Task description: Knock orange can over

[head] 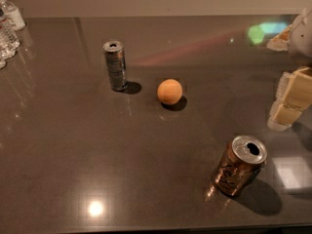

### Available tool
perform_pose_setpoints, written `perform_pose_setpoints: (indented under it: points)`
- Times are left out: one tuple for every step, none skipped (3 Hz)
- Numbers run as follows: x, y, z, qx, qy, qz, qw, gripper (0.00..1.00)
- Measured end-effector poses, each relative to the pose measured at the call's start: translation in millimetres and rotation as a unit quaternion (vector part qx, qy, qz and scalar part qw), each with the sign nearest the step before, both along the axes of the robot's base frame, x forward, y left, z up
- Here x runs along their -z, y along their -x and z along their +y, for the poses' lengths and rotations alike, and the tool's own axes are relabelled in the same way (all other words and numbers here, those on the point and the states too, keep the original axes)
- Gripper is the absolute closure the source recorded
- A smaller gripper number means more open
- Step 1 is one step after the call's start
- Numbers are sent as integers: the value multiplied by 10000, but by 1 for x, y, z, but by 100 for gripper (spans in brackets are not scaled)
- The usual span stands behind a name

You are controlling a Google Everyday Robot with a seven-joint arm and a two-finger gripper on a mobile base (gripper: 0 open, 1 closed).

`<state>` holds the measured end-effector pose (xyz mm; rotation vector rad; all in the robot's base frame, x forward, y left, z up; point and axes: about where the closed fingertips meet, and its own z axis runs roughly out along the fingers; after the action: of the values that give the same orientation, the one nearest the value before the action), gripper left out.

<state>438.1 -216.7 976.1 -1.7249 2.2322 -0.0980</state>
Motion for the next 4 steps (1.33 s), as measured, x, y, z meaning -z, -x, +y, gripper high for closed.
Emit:
perform_pose_setpoints:
  points:
    - [0,0,0,0,0,-1,10000,0]
    - [2,8,0,-75,-123,-17,9999,0]
    - [7,30,-7,-207,-525,-98,9984,0]
    - [13,51,-8,-413,-1059,-116,9934,0]
